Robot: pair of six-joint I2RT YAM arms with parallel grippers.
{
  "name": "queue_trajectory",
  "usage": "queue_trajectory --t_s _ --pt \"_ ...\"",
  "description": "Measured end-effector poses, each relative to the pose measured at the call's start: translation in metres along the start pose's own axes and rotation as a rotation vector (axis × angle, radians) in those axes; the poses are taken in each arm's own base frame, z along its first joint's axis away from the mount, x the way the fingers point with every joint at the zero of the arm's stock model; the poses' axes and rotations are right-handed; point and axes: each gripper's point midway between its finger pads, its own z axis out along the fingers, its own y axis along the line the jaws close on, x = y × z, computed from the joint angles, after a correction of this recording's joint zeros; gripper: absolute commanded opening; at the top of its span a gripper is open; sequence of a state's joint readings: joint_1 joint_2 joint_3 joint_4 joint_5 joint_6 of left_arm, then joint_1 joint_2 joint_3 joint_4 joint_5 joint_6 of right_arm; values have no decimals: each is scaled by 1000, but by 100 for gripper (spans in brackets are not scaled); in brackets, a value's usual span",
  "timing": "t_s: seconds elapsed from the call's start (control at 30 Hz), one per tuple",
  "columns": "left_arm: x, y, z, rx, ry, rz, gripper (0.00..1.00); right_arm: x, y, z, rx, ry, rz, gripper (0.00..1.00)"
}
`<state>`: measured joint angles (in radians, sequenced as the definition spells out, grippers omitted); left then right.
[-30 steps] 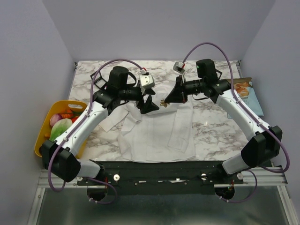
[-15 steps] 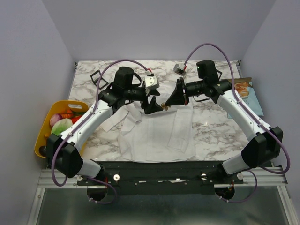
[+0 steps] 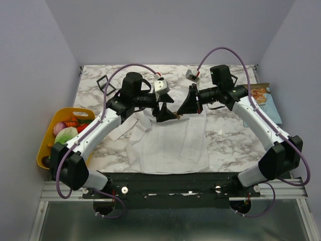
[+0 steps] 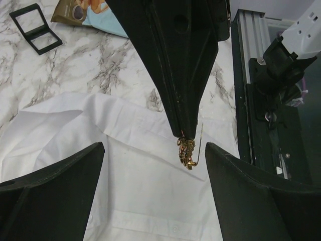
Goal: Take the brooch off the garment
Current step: Close the brooch.
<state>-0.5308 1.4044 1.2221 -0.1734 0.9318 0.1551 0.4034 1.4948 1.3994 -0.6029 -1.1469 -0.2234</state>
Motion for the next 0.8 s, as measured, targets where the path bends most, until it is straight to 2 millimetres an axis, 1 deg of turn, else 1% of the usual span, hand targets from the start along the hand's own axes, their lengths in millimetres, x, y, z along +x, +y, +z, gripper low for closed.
queue_trajectory --t_s 0.23,0.6,0.8 --pt "10 -4 2 19 0 -43 91 0 2 0 -11 -1 -3 0" --pt "9 -7 3 23 -29 -64 90 0 3 0 -16 -1 -1 0" --pt "11 -6 4 21 -35 -84 86 0 3 0 -17 -2 -1 0"
